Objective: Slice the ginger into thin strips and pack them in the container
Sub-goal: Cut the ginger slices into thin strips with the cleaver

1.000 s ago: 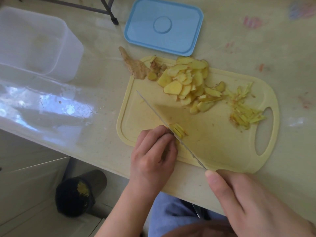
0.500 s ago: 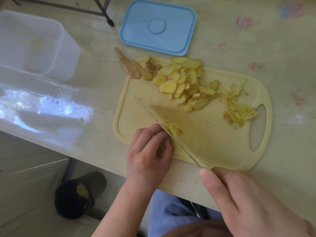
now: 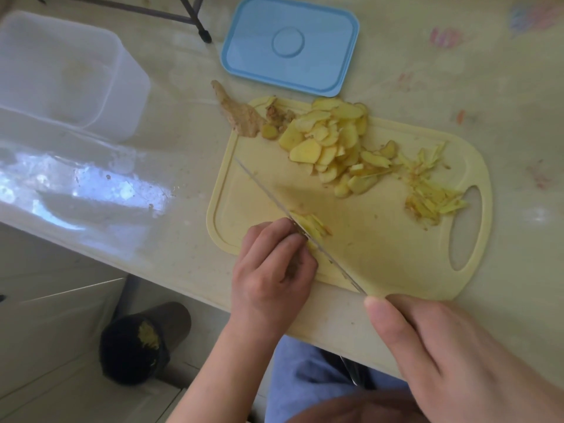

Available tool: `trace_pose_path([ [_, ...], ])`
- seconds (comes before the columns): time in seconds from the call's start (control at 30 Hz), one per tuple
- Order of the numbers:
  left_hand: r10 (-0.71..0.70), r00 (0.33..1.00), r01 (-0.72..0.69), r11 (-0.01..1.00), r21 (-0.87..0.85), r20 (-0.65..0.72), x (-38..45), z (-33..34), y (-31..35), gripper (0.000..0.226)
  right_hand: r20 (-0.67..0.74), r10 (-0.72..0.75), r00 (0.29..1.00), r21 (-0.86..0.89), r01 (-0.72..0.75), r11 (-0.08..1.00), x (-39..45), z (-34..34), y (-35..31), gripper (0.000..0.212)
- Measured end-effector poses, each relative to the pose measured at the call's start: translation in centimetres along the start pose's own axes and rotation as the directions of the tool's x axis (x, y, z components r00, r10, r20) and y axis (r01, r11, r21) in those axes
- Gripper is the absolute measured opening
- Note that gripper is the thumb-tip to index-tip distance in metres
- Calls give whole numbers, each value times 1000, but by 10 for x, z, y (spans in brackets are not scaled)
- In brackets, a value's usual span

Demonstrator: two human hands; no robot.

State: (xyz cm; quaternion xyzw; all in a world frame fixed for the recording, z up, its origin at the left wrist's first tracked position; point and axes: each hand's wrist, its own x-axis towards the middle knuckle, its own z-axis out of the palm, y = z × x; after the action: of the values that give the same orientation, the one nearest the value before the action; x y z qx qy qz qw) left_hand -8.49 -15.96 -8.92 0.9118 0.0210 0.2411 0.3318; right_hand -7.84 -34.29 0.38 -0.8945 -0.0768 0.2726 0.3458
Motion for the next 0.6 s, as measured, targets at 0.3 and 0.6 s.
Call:
trace_pose_path([
  [0.3, 2, 1000, -2, 1000, 0, 7, -1, -1, -1, 8, 11, -27, 1000, -23, 28, 999, 9, 8, 6, 62],
  [0.6, -45, 999, 45, 999, 4, 13, 1, -1, 0, 9, 25, 22, 999, 31, -23, 999, 5, 7, 9, 69],
])
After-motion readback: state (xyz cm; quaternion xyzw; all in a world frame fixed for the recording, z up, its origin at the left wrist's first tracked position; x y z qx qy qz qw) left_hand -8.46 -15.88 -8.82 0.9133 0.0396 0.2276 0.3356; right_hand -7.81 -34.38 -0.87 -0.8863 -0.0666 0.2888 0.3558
